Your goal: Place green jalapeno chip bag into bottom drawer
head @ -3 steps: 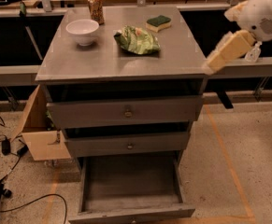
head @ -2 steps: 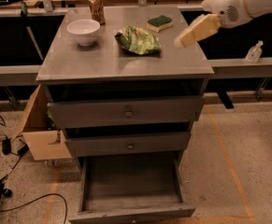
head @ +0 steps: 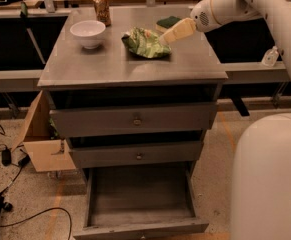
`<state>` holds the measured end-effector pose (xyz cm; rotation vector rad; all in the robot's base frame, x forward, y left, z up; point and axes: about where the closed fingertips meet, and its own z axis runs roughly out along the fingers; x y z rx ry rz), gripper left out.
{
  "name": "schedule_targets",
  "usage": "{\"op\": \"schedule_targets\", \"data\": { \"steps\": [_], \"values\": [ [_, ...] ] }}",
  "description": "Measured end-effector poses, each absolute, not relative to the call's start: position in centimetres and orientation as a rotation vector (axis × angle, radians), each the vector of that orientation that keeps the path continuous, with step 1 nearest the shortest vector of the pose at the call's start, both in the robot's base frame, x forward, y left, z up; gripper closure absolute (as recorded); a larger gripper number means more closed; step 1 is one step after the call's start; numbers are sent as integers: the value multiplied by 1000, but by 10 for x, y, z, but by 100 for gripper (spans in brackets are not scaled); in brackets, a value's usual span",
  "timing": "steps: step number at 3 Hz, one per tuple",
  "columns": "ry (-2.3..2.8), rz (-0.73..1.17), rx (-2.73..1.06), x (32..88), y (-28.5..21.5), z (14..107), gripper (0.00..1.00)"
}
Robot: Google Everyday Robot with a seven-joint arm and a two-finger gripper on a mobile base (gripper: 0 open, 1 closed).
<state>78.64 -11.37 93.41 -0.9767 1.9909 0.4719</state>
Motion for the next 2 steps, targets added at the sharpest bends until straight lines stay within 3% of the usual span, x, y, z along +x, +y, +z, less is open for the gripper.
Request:
{"op": "schedule_targets", "data": {
  "steps": [2],
  "values": [
    [2046, 523, -898, 800, -95, 910, 0]
  ]
}}
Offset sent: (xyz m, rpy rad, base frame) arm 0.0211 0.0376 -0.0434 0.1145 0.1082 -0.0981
